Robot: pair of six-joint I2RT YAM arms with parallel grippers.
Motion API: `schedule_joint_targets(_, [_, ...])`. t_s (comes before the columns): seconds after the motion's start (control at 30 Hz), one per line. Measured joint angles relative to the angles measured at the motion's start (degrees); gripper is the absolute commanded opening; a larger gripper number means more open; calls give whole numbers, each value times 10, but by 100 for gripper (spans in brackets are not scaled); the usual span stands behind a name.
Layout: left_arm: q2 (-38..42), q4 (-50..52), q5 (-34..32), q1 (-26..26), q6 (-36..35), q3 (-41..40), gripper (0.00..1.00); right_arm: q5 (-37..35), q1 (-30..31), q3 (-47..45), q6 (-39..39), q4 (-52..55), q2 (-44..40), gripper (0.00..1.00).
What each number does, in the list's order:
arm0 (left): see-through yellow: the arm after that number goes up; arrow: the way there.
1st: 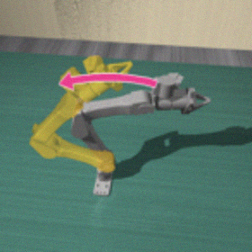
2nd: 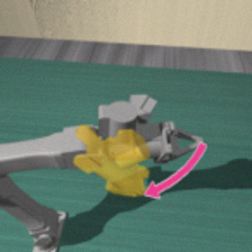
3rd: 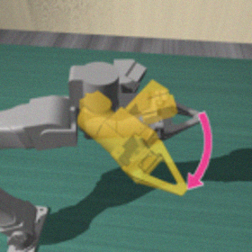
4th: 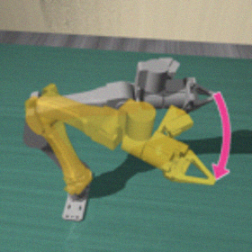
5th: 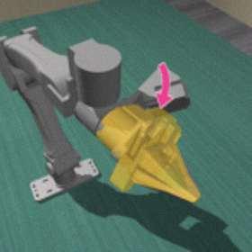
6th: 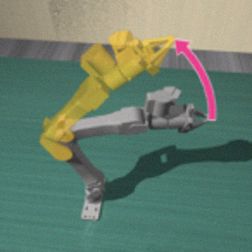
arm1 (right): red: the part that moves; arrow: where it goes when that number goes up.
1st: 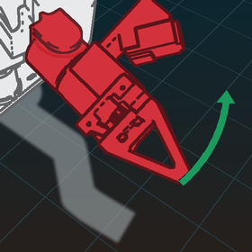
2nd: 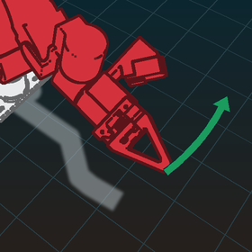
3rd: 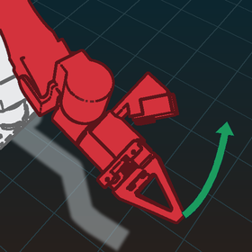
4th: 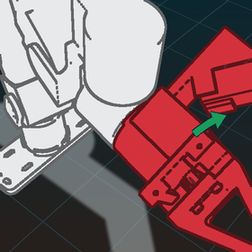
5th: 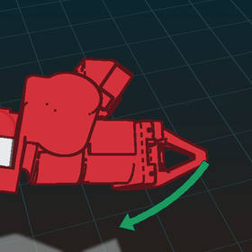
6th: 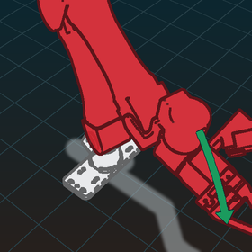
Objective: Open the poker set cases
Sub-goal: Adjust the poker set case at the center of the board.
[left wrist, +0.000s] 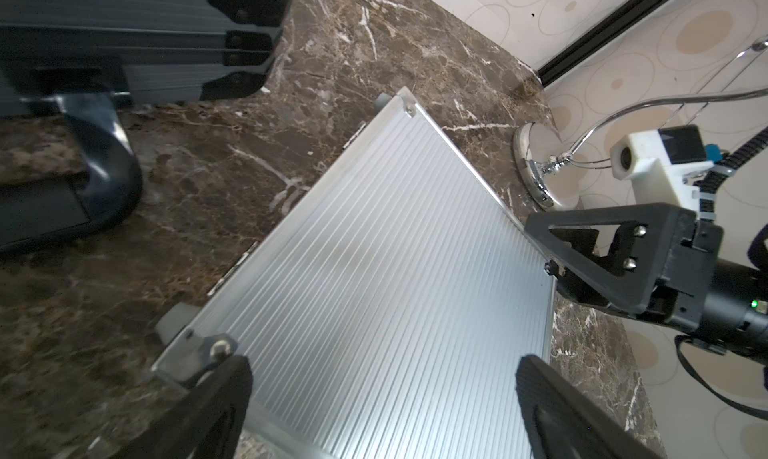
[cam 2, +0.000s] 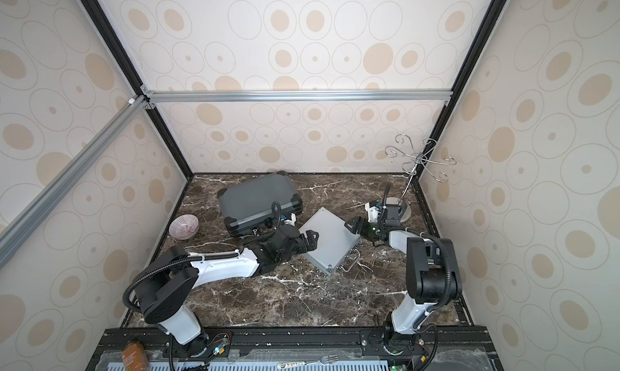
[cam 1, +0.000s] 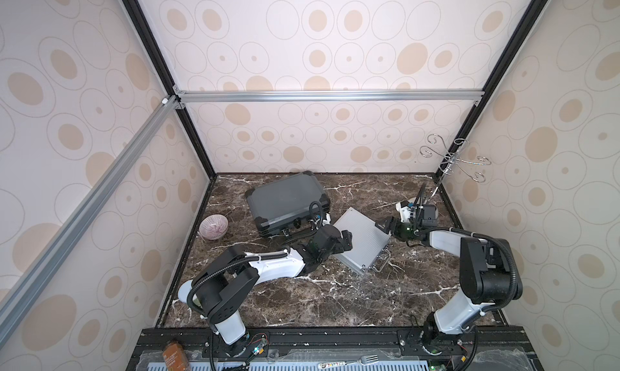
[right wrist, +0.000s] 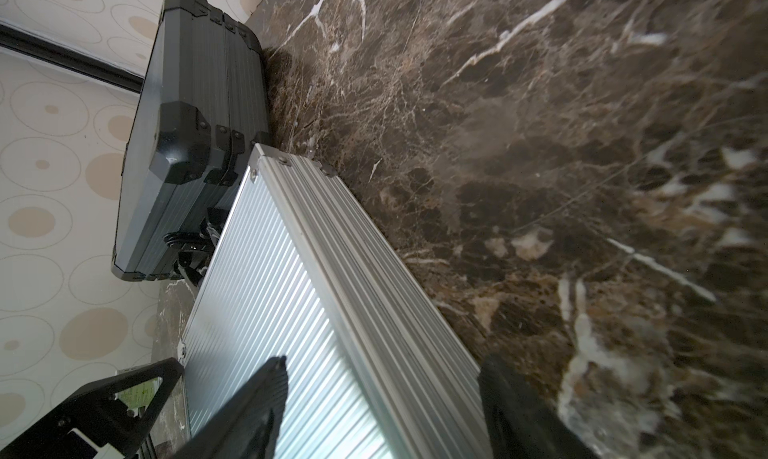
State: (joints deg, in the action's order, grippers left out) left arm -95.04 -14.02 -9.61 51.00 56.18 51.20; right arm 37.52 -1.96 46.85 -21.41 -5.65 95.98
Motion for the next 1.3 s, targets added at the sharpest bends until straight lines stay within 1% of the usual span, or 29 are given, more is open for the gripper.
schedule_joint_targets(0.17, [15, 34, -15, 5, 25, -9, 100, -12, 0, -12, -3, -12, 0, 75])
schedule_joint_targets(0.43, [12, 63, -13, 12, 64, -14, 100, -10, 0, -12, -6, -32, 0, 76])
schedule_joint_targets(0.63, [-31, 37, 4, 13, 73, -10, 100, 6, 0, -12, -9, -40, 0, 75])
schedule_joint_targets(0.77, [-75, 34, 17, 13, 67, 24, 100, 15, 0, -12, -9, -41, 3, 74])
schedule_joint_targets(1.03, [-116, 37, 32, 9, 48, 72, 100, 8, -13, -22, -1, -43, 2, 70])
schedule_joint_targets(1.17, [-132, 34, 40, 8, 33, 92, 100, 2, -22, -42, 0, -44, -12, 70])
schedule_joint_targets(1.3, [-167, 37, 50, 5, 14, 138, 99, -2, -39, -67, -4, -44, -34, 70])
